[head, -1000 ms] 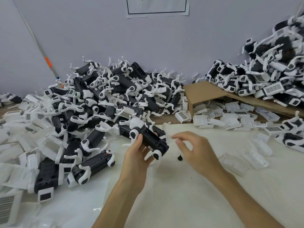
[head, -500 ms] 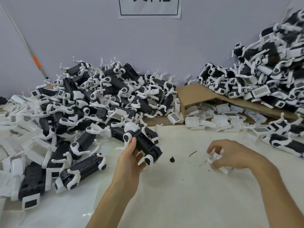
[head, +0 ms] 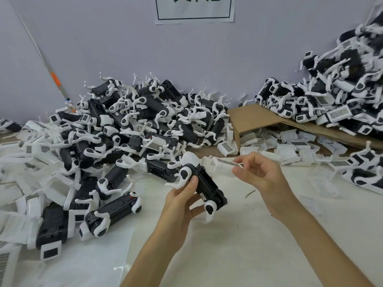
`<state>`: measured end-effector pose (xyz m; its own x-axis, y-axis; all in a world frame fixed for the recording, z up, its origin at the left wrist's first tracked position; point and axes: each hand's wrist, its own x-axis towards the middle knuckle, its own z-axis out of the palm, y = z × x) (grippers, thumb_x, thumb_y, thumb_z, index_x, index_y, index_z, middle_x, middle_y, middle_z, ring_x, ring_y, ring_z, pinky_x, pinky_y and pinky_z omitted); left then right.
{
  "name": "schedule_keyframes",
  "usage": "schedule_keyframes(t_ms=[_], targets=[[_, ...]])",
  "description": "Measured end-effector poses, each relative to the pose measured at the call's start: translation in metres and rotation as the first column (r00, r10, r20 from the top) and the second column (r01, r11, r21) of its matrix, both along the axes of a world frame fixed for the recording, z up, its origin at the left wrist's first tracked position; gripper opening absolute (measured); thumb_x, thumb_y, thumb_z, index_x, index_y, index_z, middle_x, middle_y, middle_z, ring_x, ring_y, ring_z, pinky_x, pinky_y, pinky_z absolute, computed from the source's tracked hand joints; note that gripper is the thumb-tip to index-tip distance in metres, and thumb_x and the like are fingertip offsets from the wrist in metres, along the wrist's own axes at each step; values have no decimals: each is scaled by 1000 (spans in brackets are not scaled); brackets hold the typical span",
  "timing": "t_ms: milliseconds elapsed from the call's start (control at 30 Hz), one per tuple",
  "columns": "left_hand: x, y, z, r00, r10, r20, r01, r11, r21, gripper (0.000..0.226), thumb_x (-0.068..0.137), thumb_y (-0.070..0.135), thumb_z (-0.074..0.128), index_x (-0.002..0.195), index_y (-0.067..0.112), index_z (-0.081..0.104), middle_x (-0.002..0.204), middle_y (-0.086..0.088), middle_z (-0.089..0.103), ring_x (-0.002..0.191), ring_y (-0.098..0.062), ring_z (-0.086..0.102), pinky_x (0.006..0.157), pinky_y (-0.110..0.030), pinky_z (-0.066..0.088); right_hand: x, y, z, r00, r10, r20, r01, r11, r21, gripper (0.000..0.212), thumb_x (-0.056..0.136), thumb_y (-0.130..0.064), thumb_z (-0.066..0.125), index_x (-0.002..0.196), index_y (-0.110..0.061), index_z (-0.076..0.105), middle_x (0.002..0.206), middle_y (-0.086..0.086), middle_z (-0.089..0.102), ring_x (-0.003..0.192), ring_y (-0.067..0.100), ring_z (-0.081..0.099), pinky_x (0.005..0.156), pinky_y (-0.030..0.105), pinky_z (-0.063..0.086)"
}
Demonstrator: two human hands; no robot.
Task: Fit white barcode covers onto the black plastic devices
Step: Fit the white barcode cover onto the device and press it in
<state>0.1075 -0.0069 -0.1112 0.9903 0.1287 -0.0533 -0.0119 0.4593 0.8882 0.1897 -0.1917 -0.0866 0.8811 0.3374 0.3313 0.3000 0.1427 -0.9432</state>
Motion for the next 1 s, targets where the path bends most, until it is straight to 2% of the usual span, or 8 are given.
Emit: schedule_keyframes(t_ms=[200, 333, 433, 533, 667, 800, 933, 1000], targets=[[0, 0, -1, 1000, -4, 28, 3, 1000, 16, 31, 85, 38, 68, 106, 17, 79, 116, -12, 74, 107, -23, 71, 74, -30, 58, -7, 19, -13, 999, -37, 0, 37, 996, -78, 34, 75, -30, 83, 65, -13, 55, 85, -5, 70, 79, 11, 65, 79, 34, 56], [0, 0, -2, 999, 36, 30, -36, 999, 19, 35, 90, 35, 71, 116, 11, 74, 117, -14, 73, 109, -26, 70, 75, -33, 59, -11, 23, -13, 999, 21, 40, -15, 990, -142, 20, 77, -29, 78, 82, -18, 63, 85, -7, 70, 81, 12, 67, 73, 30, 57], [0, 0, -2, 998, 53, 22, -54, 998, 37, 47, 84, 37, 73, 122, 9, 70, 119, -12, 72, 110, -25, 69, 75, -32, 59, -14, 25, -13, 997, 34, 68, -21, 982, -189, 25, 77, -33, 76, 99, -25, 69, 91, -8, 69, 84, 11, 68, 71, 36, 57], [1, 0, -4, 998, 66, 10, -67, 996, 54, 50, 82, 38, 69, 123, 10, 69, 120, -11, 73, 112, -26, 68, 78, -36, 59, -16, 27, -14, 996, 23, 82, -6, 980, -199, 22, 77, -36, 75, 99, -34, 71, 91, -9, 68, 84, 12, 68, 71, 42, 58], [2, -2, -6, 995, 102, 4, -102, 989, 104, 56, 75, 41, 73, 120, 8, 69, 112, -11, 75, 110, -25, 69, 77, -35, 59, -15, 29, -16, 993, 3, 114, 22, 976, -217, 25, 72, -46, 77, 95, -41, 67, 90, -14, 67, 83, 12, 68, 72, 31, 57], [2, -1, -7, 991, 133, -2, -132, 984, 120, 60, 71, 43, 76, 118, 7, 70, 109, -10, 76, 103, -23, 73, 72, -30, 59, -16, 31, -21, 992, 5, 129, 27, 971, -239, 36, 65, -55, 78, 93, -39, 64, 93, -11, 67, 86, 14, 69, 72, 33, 59], [3, 1, -7, 992, 128, 15, -129, 984, 126, 56, 74, 44, 73, 117, 9, 70, 109, -11, 76, 100, -23, 74, 70, -27, 59, -17, 32, -20, 992, 14, 129, 17, 972, -234, 24, 77, -54, 70, 94, -39, 64, 93, -11, 68, 84, 10, 67, 68, 31, 56], [3, 0, -6, 993, 114, 20, -116, 984, 135, 54, 76, 47, 70, 117, 12, 71, 110, -9, 76, 101, -21, 73, 69, -25, 58, -16, 31, -19, 993, 15, 115, 10, 977, -214, 9, 90, -38, 68, 97, -33, 66, 92, -9, 69, 81, 10, 65, 69, 36, 55]])
